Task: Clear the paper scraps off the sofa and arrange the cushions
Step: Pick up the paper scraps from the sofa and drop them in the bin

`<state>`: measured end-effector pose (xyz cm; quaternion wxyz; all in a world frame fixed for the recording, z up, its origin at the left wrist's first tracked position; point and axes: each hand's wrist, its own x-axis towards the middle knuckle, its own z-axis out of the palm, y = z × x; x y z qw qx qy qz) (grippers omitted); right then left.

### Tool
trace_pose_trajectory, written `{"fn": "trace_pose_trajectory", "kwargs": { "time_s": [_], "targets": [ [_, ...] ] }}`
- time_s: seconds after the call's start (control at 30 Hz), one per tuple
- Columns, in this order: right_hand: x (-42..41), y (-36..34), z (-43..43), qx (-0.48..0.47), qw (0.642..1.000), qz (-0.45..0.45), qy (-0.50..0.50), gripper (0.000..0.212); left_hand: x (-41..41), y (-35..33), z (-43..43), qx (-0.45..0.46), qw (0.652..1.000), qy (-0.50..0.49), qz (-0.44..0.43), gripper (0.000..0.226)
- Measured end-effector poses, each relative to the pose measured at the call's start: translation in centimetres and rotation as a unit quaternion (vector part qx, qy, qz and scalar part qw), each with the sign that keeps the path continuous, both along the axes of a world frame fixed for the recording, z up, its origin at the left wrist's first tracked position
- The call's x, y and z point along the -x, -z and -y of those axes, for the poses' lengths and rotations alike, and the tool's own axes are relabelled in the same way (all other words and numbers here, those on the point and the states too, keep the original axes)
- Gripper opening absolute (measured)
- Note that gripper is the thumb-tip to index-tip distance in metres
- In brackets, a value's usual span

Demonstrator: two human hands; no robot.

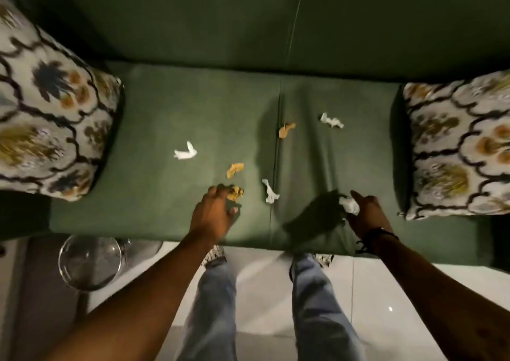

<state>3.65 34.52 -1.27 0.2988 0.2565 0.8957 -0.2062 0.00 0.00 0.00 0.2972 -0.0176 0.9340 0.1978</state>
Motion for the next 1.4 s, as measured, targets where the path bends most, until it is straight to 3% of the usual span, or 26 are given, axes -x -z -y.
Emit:
{"fn": "trace_pose_trajectory", "kwargs": {
  "time_s": [0.17,0.27,0.5,0.6,0.7,0.8,0.93,1.0,1.1,1.17,1.23,1.3,1.37,1.4],
  "targets": [
    [-0.4,5.4,1.7,-0.04,0.996,-0.07,0.043,0.031,0.6,5.8,-0.9,-0.007,0.998,0.015,-0.054,0.039],
    [-0.2,5.7,2.4,-0.045,0.993,-0.109,0.015,0.021,0.8,6.7,-0.8,-0.018,0.997,0.012,-0.067,0.023],
    [2.9,3.5,11.4,0.158,0.967,-0.2,-0.016,0.005,0.9,5.9,-1.2,-0.066,0.981,0.04,-0.18,0.006],
    [4.0,4.5,15.3,0.165,0.971,-0.17,-0.028,0.004,2.9,6.1,-1.2,-0.05,0.979,-0.001,-0.198,0.008],
    [4.4,5.7,16.7,0.133,0.985,-0.109,0.03,0.01,5.1,6.2,-1.5,-0.023,0.986,0.017,-0.163,0.008],
    [4.7,6.2,16.8,0.123,0.987,-0.098,-0.028,0.016,6.3,6.4,-1.8,-0.023,0.989,0.032,-0.144,0.006],
    [7.2,4.9,15.6,0.182,0.964,-0.179,0.081,0.02,6.4,6.4,-2.1,-0.107,0.982,-0.03,-0.154,0.023],
    [9.7,4.3,14.2,0.184,0.956,-0.209,0.095,0.043,6.2,6.3,-2.1,-0.143,0.974,-0.074,-0.16,0.026],
    [14.6,4.2,12.4,0.135,0.968,-0.211,0.028,0.074,6.1,6.1,-1.1,-0.17,0.96,-0.147,-0.169,0.023],
    [17.5,4.7,11.6,0.081,0.977,-0.193,-0.033,0.07,6.5,5.8,0.3,-0.175,0.939,-0.227,-0.189,0.015],
    [19.3,5.7,11.1,0.047,0.982,-0.158,-0.086,0.052,7.3,5.6,2.3,-0.175,0.919,-0.289,-0.202,0.013],
    [19.8,6.6,10.8,0.017,0.98,-0.145,-0.133,0.028,8.3,5.4,4.4,-0.153,0.917,-0.319,-0.185,0.039],
    [19.6,7.1,10.9,0.001,0.977,-0.154,-0.147,0.022,9.4,5.4,6.3,-0.124,0.929,-0.31,-0.16,0.068],
    [19.3,7.1,10.9,-0.002,0.976,-0.162,-0.143,0.021,9.8,5.6,7.0,-0.108,0.939,-0.29,-0.149,0.07]
  ]
}}
